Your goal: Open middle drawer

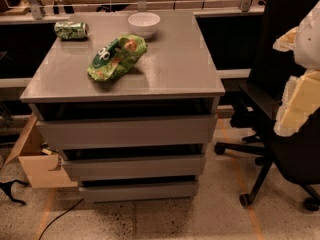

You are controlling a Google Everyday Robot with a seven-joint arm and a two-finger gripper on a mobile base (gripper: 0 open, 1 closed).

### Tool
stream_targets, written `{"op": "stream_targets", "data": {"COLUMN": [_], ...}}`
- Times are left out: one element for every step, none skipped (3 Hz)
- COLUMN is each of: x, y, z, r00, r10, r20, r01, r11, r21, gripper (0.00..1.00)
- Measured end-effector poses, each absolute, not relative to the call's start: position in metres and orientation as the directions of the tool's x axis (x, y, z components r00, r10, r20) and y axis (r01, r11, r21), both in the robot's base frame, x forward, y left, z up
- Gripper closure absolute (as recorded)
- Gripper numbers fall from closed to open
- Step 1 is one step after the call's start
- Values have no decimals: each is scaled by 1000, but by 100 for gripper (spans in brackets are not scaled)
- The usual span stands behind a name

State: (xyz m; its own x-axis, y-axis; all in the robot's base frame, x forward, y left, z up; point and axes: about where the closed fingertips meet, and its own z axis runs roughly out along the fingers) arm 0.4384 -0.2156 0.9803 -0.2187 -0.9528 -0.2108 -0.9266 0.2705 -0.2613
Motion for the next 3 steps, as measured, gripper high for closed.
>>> {"op": "stream_targets", "data": {"x": [438,430,419], "y": [-215,-211,-194], "z": [980,960,915], "r00": [-219,-219,-163], "r10": [-952,-952,-961], "r20": [-212,-214,-223], "r01": [-926,-934,-956], "r11": [271,268,210], "r21": [-263,-236,-206], "gripper": [0,0,0]}}
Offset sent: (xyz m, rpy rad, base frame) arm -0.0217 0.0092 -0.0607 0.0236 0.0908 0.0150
